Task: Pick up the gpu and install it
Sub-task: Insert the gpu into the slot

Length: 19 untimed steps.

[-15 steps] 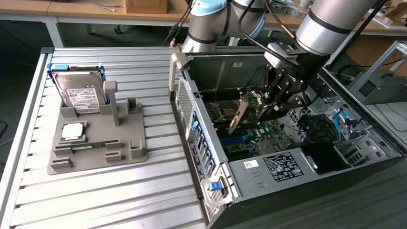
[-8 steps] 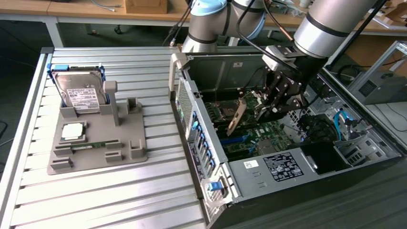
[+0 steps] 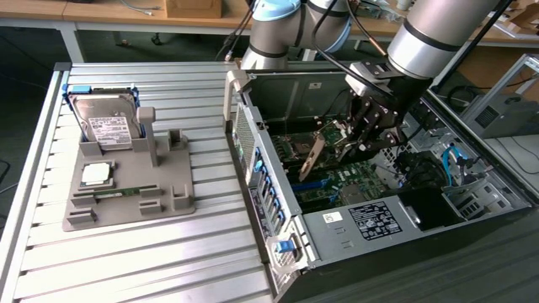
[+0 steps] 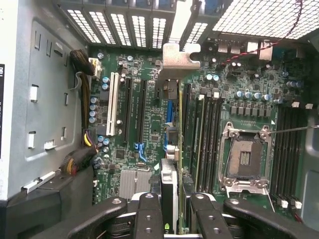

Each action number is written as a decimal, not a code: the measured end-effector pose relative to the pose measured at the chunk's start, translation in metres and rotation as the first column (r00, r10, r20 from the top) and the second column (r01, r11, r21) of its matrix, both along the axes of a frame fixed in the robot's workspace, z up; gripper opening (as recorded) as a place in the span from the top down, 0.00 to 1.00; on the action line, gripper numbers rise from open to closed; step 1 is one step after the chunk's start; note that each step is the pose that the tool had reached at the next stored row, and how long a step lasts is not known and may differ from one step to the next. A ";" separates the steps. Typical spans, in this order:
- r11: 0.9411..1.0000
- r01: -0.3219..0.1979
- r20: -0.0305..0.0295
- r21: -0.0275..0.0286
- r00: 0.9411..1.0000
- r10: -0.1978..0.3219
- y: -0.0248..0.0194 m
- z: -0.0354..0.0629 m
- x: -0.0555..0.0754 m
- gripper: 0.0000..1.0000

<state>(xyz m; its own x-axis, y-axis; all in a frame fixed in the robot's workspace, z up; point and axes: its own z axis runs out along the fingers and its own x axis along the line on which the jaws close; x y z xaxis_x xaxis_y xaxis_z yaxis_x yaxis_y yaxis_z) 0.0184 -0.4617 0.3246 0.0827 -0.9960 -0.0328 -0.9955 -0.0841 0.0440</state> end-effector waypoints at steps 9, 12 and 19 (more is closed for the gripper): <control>1.000 0.000 0.000 0.000 1.000 0.000 -0.0019 -0.0023 -0.003 0.73; 1.000 0.000 0.000 0.000 1.000 0.000 -0.0022 -0.0037 -0.006 0.73; 1.000 0.000 0.000 0.000 1.000 0.000 -0.0022 -0.0058 -0.017 0.73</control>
